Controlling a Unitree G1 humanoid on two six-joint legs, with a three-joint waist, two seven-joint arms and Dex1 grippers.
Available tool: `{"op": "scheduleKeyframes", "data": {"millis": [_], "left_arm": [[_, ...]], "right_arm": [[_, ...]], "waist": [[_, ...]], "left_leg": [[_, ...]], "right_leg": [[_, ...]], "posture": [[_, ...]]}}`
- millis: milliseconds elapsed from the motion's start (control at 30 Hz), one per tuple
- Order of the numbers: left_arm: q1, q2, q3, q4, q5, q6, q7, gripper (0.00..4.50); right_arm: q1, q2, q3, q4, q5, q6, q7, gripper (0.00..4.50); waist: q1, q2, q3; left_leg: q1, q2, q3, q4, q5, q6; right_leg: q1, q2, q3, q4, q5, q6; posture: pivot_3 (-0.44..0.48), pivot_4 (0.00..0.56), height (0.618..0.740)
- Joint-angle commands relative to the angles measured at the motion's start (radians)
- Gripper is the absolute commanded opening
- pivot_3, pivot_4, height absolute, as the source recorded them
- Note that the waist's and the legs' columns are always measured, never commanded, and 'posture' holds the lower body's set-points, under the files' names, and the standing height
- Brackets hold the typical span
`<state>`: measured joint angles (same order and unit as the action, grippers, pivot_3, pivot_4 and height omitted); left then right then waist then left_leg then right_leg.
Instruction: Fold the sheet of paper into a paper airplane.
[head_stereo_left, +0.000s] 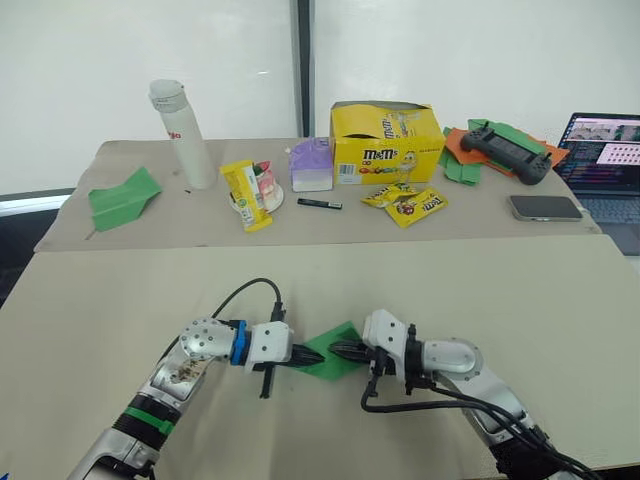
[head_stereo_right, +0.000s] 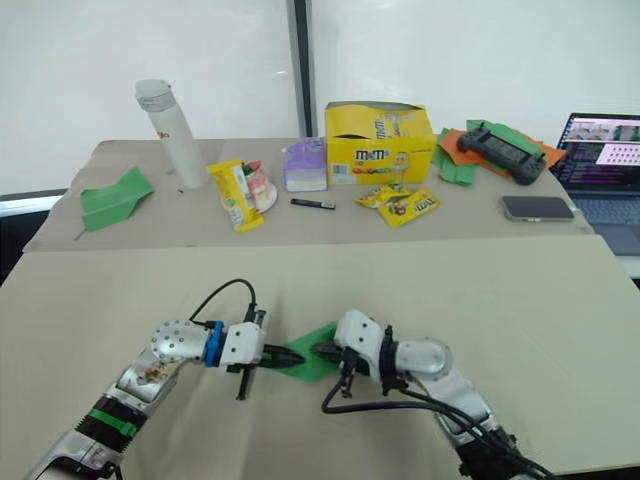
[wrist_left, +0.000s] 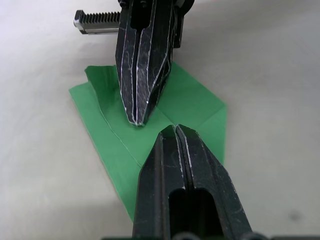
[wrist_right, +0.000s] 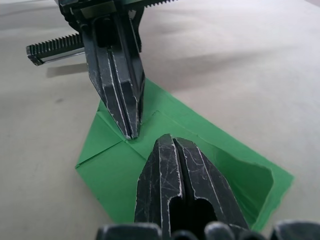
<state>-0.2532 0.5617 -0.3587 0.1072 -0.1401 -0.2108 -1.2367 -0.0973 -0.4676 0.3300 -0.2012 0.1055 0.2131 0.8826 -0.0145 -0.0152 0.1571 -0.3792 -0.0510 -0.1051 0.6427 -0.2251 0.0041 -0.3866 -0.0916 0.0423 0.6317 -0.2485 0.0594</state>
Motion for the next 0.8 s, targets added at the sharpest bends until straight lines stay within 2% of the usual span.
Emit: {"op": "scheduleKeyframes", "data": {"millis": [33,300,500,600,800], "left_arm": [[0.018,0.014,-0.034,0.023,0.027,0.018,-0.03,0.0],[0.01,-0.005,-0.047,0.04,0.033,0.011,-0.021,0.0],[0.017,-0.01,-0.046,0.048,0.035,0.001,-0.017,0.0],[0.022,-0.012,-0.047,0.044,0.035,0.001,-0.013,0.0],[0.033,-0.016,-0.048,0.032,0.037,0.003,-0.005,0.0]], "right_arm": [[0.032,-0.034,-0.058,0.043,0.014,0.03,-0.018,0.03],[-0.001,-0.086,-0.213,0.11,0.06,0.009,-0.065,0.03],[-0.028,-0.035,-0.273,0.05,0.148,-0.059,-0.053,0.03],[-0.022,0.001,-0.241,-0.01,0.172,-0.073,-0.036,0.03],[0.009,0.004,-0.078,0.013,0.033,-0.17,-0.012,0.03]], "waist": [[0.002,0.0,0.0],[0.006,0.0,0.0],[0.004,0.0,0.0],[0.003,0.0,0.0],[0.004,0.001,0.0]], "left_leg": [[0.0,0.0,0.0,0.0,0.0,0.0],[0.0,-0.001,0.0,0.001,0.0,0.0],[-0.001,-0.001,0.0,0.001,0.0,0.0],[-0.001,-0.001,0.0,0.001,0.0,0.0],[-0.001,-0.001,0.0,0.001,0.0,0.0]], "right_leg": [[0.0,0.0,0.0,0.0,0.0,0.0],[0.001,-0.001,0.0,0.0,0.0,0.0],[0.0,-0.001,0.0,0.0,0.0,0.0],[0.0,-0.001,0.0,0.0,0.0,0.0],[0.0,-0.002,0.0,0.0,0.0,0.001]], "posture": [[0.0,0.15,0.74],[0.0,0.15,0.74],[0.0,0.15,0.74],[0.0,0.15,0.74],[0.0,0.15,0.74]]}}
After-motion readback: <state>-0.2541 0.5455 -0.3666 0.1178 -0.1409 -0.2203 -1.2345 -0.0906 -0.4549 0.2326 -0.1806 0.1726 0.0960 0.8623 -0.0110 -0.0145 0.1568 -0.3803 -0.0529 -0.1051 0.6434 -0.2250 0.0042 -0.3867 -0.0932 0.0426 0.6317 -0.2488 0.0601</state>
